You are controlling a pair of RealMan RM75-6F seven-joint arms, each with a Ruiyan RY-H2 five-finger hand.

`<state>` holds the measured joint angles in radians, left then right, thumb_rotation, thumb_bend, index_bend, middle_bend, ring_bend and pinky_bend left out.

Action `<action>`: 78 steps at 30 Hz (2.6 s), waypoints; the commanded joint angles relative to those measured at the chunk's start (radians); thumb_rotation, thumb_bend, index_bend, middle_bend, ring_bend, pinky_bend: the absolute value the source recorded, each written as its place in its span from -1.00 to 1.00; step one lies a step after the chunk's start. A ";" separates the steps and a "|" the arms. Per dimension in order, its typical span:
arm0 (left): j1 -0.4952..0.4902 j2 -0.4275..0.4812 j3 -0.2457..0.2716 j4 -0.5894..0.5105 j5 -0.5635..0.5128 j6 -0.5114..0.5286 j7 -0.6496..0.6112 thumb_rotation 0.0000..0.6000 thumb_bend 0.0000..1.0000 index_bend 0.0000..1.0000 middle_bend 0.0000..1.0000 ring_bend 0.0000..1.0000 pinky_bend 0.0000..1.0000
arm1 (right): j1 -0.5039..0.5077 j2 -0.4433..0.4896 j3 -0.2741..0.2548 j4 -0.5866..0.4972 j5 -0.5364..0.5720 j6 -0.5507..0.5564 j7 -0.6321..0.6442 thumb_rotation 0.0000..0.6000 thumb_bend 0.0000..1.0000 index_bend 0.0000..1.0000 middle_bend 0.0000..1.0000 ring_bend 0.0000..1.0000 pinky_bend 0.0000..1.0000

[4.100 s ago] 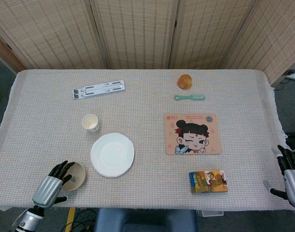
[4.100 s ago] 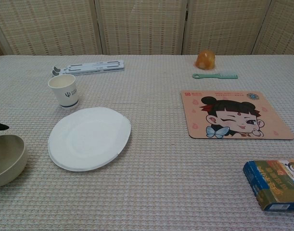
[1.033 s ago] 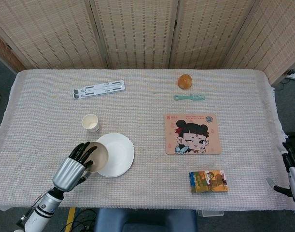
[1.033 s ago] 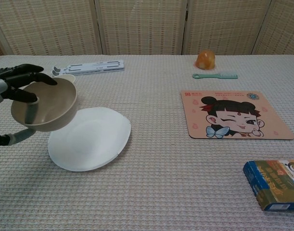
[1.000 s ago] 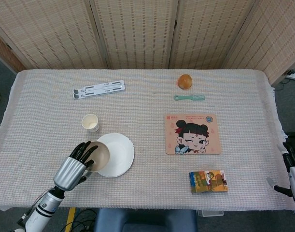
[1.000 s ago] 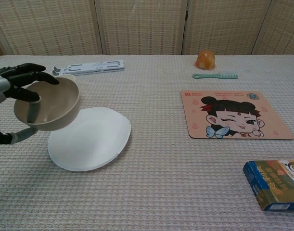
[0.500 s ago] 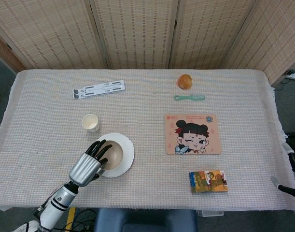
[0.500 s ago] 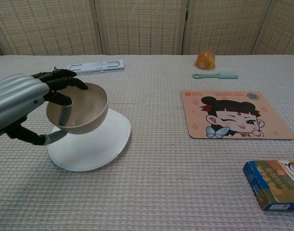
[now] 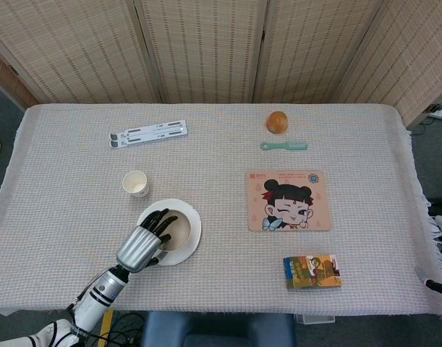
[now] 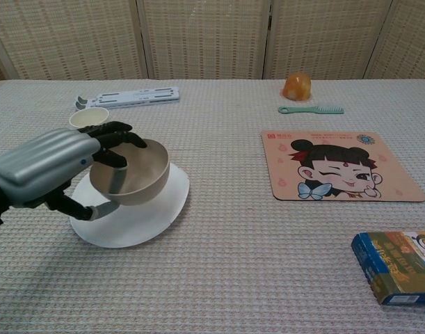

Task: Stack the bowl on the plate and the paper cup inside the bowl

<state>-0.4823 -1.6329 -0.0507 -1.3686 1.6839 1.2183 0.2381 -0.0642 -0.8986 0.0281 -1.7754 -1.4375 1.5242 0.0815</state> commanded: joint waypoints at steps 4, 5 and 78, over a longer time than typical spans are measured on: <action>-0.022 -0.034 0.003 0.069 -0.018 -0.015 -0.057 1.00 -0.28 0.27 -0.63 -1.00 -0.68 | 0.003 0.000 0.002 0.000 0.005 -0.008 0.000 1.00 -0.56 -1.00 -1.00 -1.00 -1.00; -0.025 -0.037 0.002 0.077 -0.020 -0.016 -0.063 1.00 -0.28 0.27 -0.63 -1.00 -0.68 | 0.003 0.000 0.003 0.000 0.007 -0.010 0.000 1.00 -0.56 -1.00 -1.00 -1.00 -1.00; -0.045 0.437 -0.047 -0.442 -0.216 -0.039 0.025 1.00 -0.59 -0.35 -0.66 -1.00 -0.68 | 0.009 -0.006 0.012 -0.005 0.012 -0.021 -0.016 1.00 -0.56 -1.00 -1.00 -1.00 -1.00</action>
<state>-0.4968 -1.2351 -0.0630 -1.7793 1.5210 1.2327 0.2839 -0.0556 -0.9048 0.0401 -1.7803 -1.4258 1.5028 0.0650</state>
